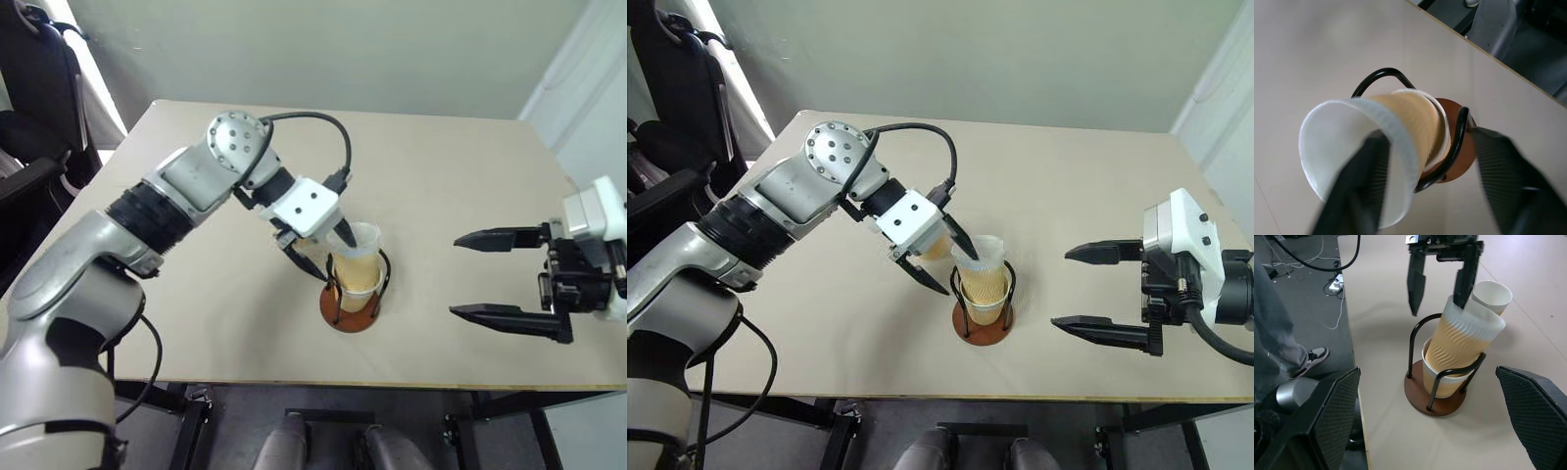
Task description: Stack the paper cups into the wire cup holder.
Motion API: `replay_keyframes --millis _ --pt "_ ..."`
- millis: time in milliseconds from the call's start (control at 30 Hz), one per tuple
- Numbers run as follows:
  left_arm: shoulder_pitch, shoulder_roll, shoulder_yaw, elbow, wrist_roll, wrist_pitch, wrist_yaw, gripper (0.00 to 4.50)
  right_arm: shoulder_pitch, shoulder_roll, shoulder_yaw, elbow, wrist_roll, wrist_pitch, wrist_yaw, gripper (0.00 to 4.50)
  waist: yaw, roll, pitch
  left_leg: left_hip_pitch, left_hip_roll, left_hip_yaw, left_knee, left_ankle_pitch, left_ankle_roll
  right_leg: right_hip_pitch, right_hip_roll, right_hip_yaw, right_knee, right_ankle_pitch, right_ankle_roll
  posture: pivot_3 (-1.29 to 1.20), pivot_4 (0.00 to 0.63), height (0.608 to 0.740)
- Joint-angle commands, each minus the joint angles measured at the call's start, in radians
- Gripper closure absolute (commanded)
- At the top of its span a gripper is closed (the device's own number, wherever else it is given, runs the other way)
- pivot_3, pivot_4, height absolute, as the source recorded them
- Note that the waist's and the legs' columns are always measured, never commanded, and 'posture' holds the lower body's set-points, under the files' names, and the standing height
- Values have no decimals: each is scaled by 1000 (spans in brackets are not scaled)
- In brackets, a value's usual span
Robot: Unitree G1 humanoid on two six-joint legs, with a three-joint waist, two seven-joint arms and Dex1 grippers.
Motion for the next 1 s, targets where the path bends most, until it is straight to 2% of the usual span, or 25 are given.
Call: replay_keyframes --millis 33,100,200,300,400,567,700,900,1000 --pt "-27 -66 162 111 40 -5 -30 30 -33 -18 8 2 3 -18 -15 0 1 0 0 -1 0 0 1 0 0 0 0 0 0 0 0 0 150 740" --pt "-23 -80 242 168 57 23 -33 30 -50 -19 27 10 0 -20 -17 0 1 0 0 -3 0 0 2 0 0 -2 0 0 1 1 1 0 150 740" --pt "17 -47 340 227 119 41 1 30 -64 -22 42 18 -5 -23 -14 0 -4 0 0 -4 0 1 2 0 1 -4 0 0 1 1 2 0 150 740" --pt "72 17 377 312 236 22 22 30 -61 -23 38 18 -5 -23 -9 0 -7 2 -1 -3 0 2 1 0 0 -5 0 1 1 1 3 0 150 740" --pt "128 26 421 423 320 -16 86 30 -62 -23 48 19 -8 -27 -5 0 -7 3 -1 -3 1 2 0 0 0 -6 0 1 1 0 3 0 150 740" --pt "157 -33 493 554 387 -58 143 30 -90 -31 84 35 -24 -43 10 0 14 2 -1 -7 0 1 4 1 2 -7 -1 1 2 1 3 0 150 740" --pt "165 -93 548 580 390 -63 124 30 -98 -33 88 31 -26 -42 13 0 19 2 -1 -7 -3 2 8 0 6 -6 -4 1 2 2 6 0 150 740" --pt "190 -124 559 608 466 -97 137 30 -100 -36 88 28 -25 -36 6 0 16 2 -1 -6 -4 4 11 -1 8 -5 -5 2 2 4 8 0 150 740" --pt "190 -152 560 641 513 -109 192 30 -101 -38 93 28 -28 -36 3 0 17 2 -1 -6 -4 4 11 -1 8 -5 -5 2 3 4 8 0 150 740"
